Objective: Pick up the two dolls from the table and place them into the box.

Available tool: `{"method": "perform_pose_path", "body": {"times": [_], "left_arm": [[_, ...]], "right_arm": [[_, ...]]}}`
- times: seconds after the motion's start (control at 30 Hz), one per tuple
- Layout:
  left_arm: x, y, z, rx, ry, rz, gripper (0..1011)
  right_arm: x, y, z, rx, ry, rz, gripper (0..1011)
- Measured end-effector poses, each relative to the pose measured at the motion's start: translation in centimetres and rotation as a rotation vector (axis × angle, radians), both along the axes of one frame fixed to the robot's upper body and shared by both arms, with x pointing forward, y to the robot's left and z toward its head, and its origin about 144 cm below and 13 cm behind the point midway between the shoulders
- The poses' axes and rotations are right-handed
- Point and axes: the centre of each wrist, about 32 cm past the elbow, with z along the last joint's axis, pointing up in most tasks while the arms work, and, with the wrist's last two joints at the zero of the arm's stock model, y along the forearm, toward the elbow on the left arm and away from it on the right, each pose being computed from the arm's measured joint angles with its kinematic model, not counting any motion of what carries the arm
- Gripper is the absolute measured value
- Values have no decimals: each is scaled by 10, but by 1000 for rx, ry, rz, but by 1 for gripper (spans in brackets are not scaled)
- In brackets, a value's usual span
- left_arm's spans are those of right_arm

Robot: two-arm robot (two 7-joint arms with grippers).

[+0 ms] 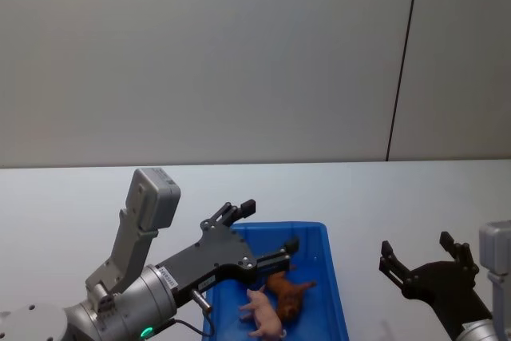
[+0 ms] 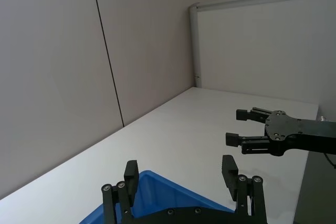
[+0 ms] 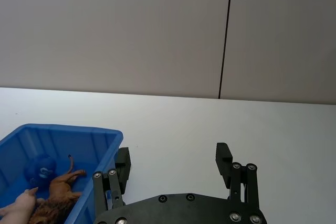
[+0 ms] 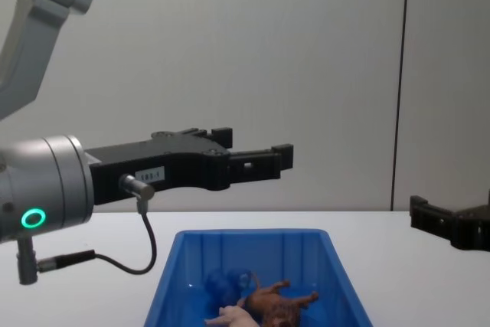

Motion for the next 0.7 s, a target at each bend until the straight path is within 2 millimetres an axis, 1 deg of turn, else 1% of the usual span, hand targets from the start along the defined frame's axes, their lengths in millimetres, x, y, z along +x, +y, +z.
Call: {"method": "perform_pose_path", "body": {"times": [0.7], "left_arm": [[1, -1, 0, -7, -3, -21, 1001]], "right_arm": [[0, 0, 0, 0, 0, 0, 1001]]}}
